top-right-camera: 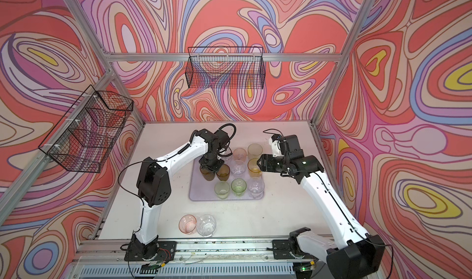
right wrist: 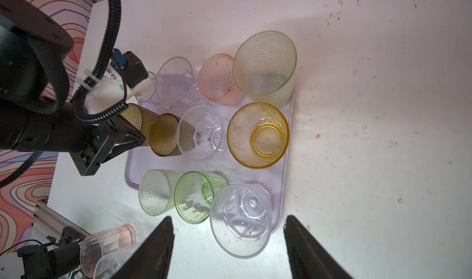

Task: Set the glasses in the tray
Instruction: 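Lower the olive cup upside down beside the other olive cup on the tray, then open the left gripper and raise it off the olive cup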

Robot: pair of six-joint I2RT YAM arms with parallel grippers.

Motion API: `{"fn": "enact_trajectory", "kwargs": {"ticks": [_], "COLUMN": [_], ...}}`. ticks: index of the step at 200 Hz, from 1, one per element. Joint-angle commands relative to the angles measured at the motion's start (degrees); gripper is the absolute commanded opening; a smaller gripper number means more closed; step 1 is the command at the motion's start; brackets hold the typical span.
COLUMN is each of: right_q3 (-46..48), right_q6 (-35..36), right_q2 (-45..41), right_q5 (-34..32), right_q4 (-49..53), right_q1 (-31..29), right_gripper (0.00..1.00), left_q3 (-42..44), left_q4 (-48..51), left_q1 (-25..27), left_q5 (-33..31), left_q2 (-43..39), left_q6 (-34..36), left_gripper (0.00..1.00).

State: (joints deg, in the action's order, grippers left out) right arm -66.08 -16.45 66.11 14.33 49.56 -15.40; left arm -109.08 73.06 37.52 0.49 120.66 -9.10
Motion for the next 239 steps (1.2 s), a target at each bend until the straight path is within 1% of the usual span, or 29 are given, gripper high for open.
{"fn": "enact_trajectory", "kwargs": {"ticks": [1,59,82,152,218,239], "right_q3": [0.4,0.4,0.5,0.3,0.2,0.1], "right_q6": [0.7,0.8,0.8,0.8,0.7,0.6], "right_q2": [-0.6,-0.7,-0.7,-0.5,-0.3,-0.2], "right_q5": [-0.8,-0.7,-0.7,-0.5,-0.6,-0.7], "right_q4": [0.4,0.5,0.5,0.1,0.0,-0.1], "right_q1": [0.2,0.2,0.2,0.2,0.2,0.2], "right_gripper": [0.7,0.7,0.7,0.71,0.71,0.7], "left_q3": [-1.9,-3.2,-3.7,-4.2,-3.3,-3.3], "left_q4": [2.3,2.2,2.9,4.0,4.8,6.0], "left_q1": [0.2,0.2,0.1,0.2,0.2,0.2], "left_q5": [-1.9,-1.2,-0.6,0.5,-0.5,-2.6], "left_q2": [-0.9,-2.9,-3.8,-8.0,-11.2,-11.9], "left_q6": [-0.4,-0.5,-1.2,-2.4,-3.6,-4.2], "left_gripper": [0.21,0.23,0.28,0.28,0.28,0.28]}}
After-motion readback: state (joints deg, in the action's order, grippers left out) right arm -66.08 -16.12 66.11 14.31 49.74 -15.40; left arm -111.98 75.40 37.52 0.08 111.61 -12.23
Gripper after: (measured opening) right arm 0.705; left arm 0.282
